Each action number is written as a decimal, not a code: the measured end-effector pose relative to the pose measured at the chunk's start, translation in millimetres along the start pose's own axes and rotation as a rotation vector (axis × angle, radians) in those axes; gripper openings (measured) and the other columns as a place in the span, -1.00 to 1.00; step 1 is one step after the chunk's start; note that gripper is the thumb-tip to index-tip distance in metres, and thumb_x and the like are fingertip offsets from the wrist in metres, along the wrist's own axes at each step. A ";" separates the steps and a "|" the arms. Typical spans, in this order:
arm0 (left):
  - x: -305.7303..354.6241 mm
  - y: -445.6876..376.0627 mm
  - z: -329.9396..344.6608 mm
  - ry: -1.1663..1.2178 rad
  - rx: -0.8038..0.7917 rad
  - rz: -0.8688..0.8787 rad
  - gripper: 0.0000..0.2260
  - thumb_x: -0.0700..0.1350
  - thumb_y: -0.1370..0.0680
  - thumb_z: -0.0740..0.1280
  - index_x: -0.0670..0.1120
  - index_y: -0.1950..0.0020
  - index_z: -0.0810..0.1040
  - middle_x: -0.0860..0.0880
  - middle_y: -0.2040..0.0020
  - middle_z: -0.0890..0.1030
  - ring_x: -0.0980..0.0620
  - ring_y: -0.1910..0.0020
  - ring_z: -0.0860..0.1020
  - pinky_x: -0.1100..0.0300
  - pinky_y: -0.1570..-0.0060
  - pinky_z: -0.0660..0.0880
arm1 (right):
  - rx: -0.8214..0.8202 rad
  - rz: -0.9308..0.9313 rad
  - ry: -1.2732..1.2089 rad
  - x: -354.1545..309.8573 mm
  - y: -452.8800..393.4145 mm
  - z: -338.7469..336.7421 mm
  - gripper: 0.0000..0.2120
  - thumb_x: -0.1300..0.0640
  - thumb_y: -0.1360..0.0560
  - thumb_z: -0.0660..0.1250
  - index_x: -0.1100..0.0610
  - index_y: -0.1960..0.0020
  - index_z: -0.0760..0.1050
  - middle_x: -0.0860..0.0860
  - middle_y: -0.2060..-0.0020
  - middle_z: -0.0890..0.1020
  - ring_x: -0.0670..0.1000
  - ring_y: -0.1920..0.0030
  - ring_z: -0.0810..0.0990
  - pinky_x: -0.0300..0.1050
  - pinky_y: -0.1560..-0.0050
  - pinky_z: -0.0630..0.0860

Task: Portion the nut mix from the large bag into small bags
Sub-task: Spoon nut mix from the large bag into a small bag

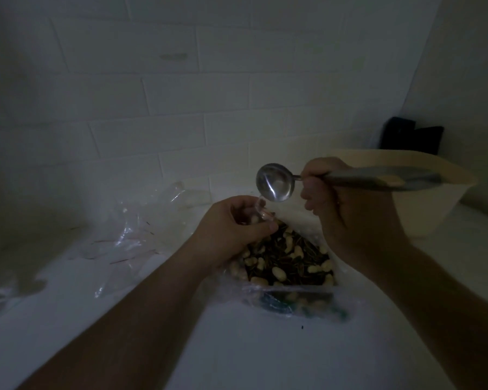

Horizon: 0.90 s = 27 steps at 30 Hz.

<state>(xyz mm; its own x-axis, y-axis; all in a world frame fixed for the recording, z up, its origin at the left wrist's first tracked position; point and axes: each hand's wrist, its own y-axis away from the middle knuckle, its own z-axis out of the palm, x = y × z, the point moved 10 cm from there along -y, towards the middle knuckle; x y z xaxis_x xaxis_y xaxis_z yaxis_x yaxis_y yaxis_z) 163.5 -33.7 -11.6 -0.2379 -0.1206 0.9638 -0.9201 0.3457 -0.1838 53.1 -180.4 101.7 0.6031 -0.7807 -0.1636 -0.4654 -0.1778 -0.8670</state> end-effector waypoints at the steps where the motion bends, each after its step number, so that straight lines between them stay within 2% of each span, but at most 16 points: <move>1: -2.8 -0.8 -0.8 0.003 0.008 -0.012 -0.76 -0.19 -0.45 0.62 0.01 -0.06 0.71 0.01 0.00 0.77 -0.02 -0.06 0.73 -0.08 -0.22 0.64 | 0.010 -0.012 0.004 3.2 2.7 -1.2 -0.63 -0.02 -0.74 0.08 0.19 -0.12 0.56 -0.04 0.16 0.59 -0.07 0.17 0.62 -0.29 0.13 0.53; 4: -6.4 -4.0 -4.4 0.004 0.035 -0.021 -0.74 -0.11 -0.44 0.64 -0.10 -0.05 0.68 -0.09 0.04 0.76 -0.12 -0.02 0.73 -0.18 -0.19 0.63 | 0.012 -0.021 0.009 15.3 13.7 -4.8 -0.54 -0.05 -0.75 0.08 0.27 -0.10 0.61 -0.07 0.11 0.59 -0.24 0.12 0.52 -0.49 -0.04 0.40; 7: -5.0 -3.5 -7.1 0.059 0.094 -0.022 -0.64 -0.07 -0.43 0.62 -0.24 0.02 0.53 -0.12 0.15 0.73 -0.08 0.14 0.70 -0.16 -0.11 0.63 | -0.022 -0.009 -0.089 28.7 27.8 -6.5 -0.65 -0.03 -0.73 0.15 0.17 -0.12 0.63 -0.13 0.08 0.58 -0.29 0.13 0.55 -0.44 -0.01 0.47; 10: -2.2 -4.7 -14.5 0.061 0.191 0.014 -0.62 0.10 -0.36 0.60 -0.02 0.20 0.42 -0.15 0.25 0.59 -0.11 0.18 0.63 -0.10 0.05 0.59 | -0.161 0.031 -0.198 40.8 43.3 6.9 -0.76 0.06 -0.69 0.24 0.10 -0.15 0.65 -0.07 0.01 0.68 -0.11 0.01 0.67 -0.21 0.01 0.57; 12: -3.2 -6.3 -13.2 0.146 0.189 0.007 -0.60 0.10 -0.36 0.59 0.02 0.24 0.37 -0.27 0.22 0.53 -0.24 0.14 0.63 -0.13 0.04 0.56 | -0.297 0.011 -0.157 43.1 52.1 20.8 -0.70 -0.03 -0.71 0.20 0.03 -0.23 0.66 -0.12 -0.09 0.69 -0.16 -0.09 0.65 -0.30 -0.09 0.53; 13: -3.1 -6.5 -11.1 0.196 0.182 0.002 -0.61 0.07 -0.40 0.59 0.00 0.21 0.36 -0.25 0.22 0.52 -0.23 0.13 0.62 -0.10 0.03 0.54 | -0.346 -0.011 -0.125 43.8 54.8 24.6 -0.67 -0.09 -0.72 0.15 -0.03 -0.27 0.64 -0.15 -0.13 0.69 -0.19 -0.11 0.64 -0.35 -0.13 0.49; 15: -2.2 -4.6 -7.5 0.278 0.185 -0.027 -0.66 -0.05 -0.52 0.54 -0.05 0.10 0.36 -0.16 0.23 0.52 -0.09 0.18 0.62 0.05 0.10 0.54 | -0.415 -0.052 -0.096 43.3 58.9 26.4 -0.66 -0.15 -0.72 0.10 -0.13 -0.32 0.58 -0.18 -0.18 0.66 -0.18 -0.11 0.62 -0.31 -0.12 0.49; 17: -3.2 -1.6 -7.1 0.327 0.210 -0.078 -0.72 -0.05 -0.59 0.46 -0.10 0.00 0.36 -0.07 0.26 0.57 0.00 0.28 0.61 0.16 0.23 0.56 | -0.492 -0.079 -0.079 45.3 66.6 29.3 -0.66 -0.17 -0.72 0.06 -0.17 -0.35 0.51 -0.21 -0.15 0.60 -0.18 -0.07 0.58 -0.24 -0.04 0.51; 20: -4.7 -0.5 -9.0 0.341 0.203 -0.153 -0.56 0.25 -0.50 0.36 -0.13 -0.03 0.48 -0.07 0.23 0.67 -0.01 0.30 0.61 0.15 0.22 0.56 | -0.636 0.020 -0.035 63.5 82.2 37.5 -0.69 -0.23 -0.69 0.08 -0.37 -0.36 0.47 -0.27 -0.19 0.52 -0.13 -0.12 0.52 -0.10 -0.05 0.52; 22: -3.1 0.2 -7.5 0.357 0.186 -0.170 -0.47 0.34 -0.44 0.31 -0.13 -0.04 0.56 -0.09 0.25 0.67 0.00 0.32 0.62 0.13 0.18 0.51 | -0.710 0.075 -0.052 71.8 90.8 42.7 -0.72 -0.15 -0.65 0.19 -0.45 -0.28 0.51 -0.33 -0.21 0.48 -0.17 -0.18 0.45 -0.14 -0.09 0.45; 25: -6.1 0.4 -3.9 0.442 0.166 -0.204 -0.60 0.20 -0.64 0.25 -0.10 0.10 0.64 -0.17 0.24 0.65 -0.08 0.33 0.57 0.09 0.20 0.45 | -0.772 0.113 -0.058 76.1 94.9 48.5 -0.62 -0.02 -0.60 0.29 -0.55 -0.20 0.51 -0.38 -0.24 0.44 -0.21 -0.23 0.40 -0.22 -0.15 0.41; 27: -9.2 -0.4 1.9 0.485 0.131 -0.242 -0.63 0.11 -0.65 0.20 -0.14 0.12 0.59 -0.19 0.21 0.65 -0.11 0.32 0.52 0.09 0.22 0.41 | -0.759 0.120 -0.052 78.4 94.6 45.3 -0.55 0.07 -0.59 0.32 -0.53 -0.19 0.52 -0.34 -0.25 0.46 -0.19 -0.25 0.41 -0.18 -0.16 0.44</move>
<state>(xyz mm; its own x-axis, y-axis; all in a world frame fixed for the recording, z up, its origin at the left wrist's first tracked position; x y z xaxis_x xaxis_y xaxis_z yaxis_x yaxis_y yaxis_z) 165.5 -34.5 -20.8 0.1266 0.2708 0.9543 -0.9692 0.2388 0.0608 85.8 -231.3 -14.4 0.5414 -0.7949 -0.2738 -0.8351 -0.4708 -0.2845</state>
